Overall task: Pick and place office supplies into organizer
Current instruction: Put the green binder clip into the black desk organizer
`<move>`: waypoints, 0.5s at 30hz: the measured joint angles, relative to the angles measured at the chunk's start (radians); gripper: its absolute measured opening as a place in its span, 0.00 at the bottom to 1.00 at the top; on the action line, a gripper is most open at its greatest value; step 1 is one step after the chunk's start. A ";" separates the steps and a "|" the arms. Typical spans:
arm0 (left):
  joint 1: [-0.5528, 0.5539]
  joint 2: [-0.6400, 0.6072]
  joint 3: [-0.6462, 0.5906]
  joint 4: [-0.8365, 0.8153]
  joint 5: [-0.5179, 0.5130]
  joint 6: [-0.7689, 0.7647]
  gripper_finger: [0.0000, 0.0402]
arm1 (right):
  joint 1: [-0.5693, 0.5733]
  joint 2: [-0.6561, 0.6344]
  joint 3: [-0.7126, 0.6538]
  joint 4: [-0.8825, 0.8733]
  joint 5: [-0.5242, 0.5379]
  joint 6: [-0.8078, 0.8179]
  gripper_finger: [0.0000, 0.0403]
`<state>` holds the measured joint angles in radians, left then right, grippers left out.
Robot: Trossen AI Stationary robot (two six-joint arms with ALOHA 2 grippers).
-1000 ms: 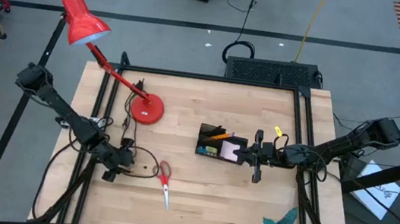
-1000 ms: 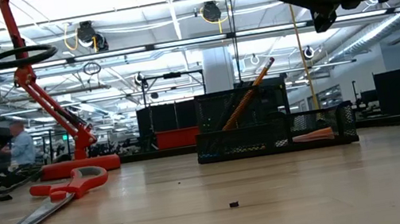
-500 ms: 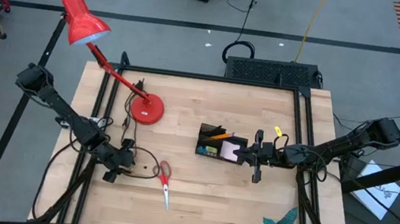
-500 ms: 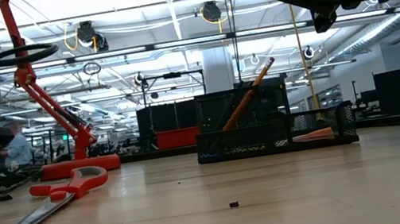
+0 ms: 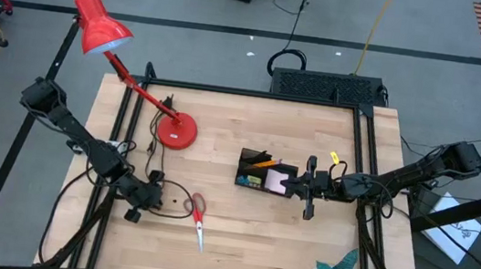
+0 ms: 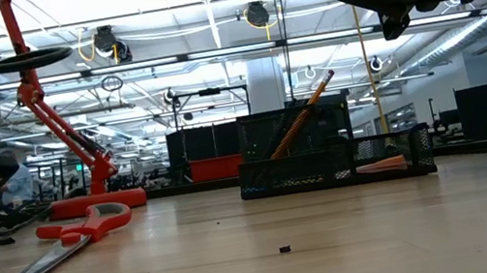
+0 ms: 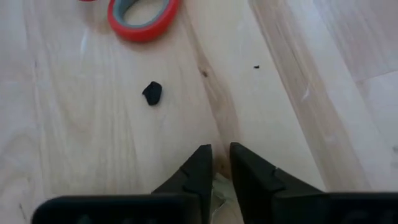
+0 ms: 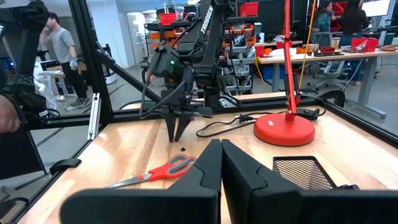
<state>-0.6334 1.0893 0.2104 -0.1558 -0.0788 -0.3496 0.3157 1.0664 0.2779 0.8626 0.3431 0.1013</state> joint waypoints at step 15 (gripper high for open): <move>0.008 0.005 0.008 0.063 -0.033 0.134 0.14 | 0.000 0.000 0.000 0.000 0.000 0.000 0.00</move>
<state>-0.6257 1.0943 0.2180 -0.0932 -0.1117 -0.2159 0.3157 1.0664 0.2779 0.8627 0.3432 0.1013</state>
